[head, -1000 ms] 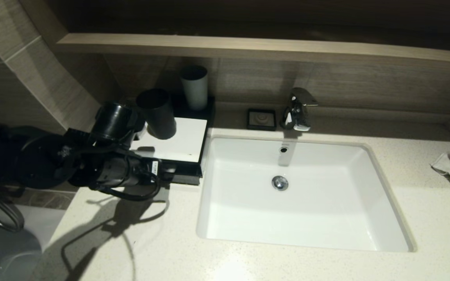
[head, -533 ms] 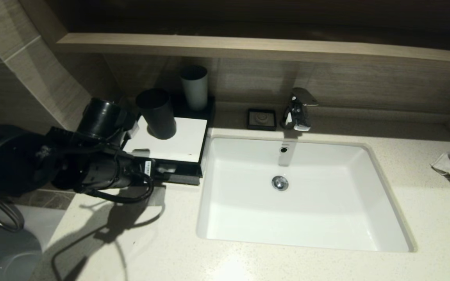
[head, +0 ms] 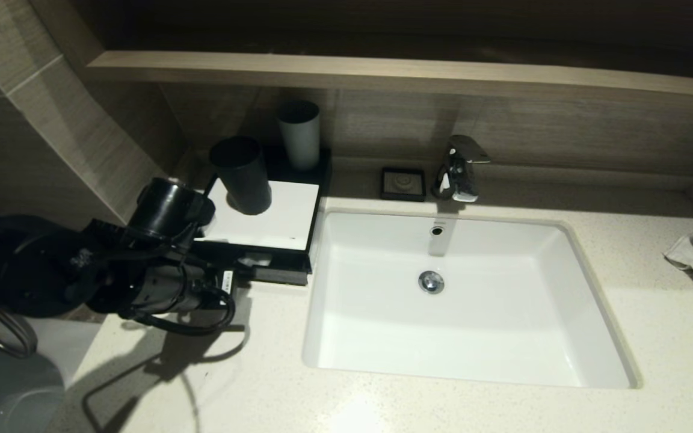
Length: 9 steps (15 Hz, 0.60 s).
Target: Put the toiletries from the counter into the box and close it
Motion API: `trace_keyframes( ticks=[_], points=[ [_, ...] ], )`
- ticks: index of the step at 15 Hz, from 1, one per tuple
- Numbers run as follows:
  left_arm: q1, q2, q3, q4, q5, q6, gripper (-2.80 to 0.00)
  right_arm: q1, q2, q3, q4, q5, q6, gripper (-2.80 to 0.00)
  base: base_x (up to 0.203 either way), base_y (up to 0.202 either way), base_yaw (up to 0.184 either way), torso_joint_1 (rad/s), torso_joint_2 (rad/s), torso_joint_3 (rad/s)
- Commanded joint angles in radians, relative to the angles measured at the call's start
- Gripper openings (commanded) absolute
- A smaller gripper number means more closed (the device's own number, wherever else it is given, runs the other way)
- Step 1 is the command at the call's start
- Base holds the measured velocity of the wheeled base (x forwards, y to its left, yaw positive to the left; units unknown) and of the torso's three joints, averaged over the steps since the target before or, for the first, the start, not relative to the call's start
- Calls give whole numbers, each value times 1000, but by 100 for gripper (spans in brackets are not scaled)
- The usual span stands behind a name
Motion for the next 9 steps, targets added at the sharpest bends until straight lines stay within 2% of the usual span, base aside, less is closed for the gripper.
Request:
trace_keyframes(
  ticks=[1, 9],
  points=[
    [0, 51, -22, -22, 2, 0, -280, 0, 0, 0, 0, 1, 1, -280, 0, 0, 0, 0, 0, 0],
    [0, 89, -96, -35, 26, 0, -280, 0, 0, 0, 0, 0, 1, -280, 0, 0, 0, 0, 0, 0]
  ],
)
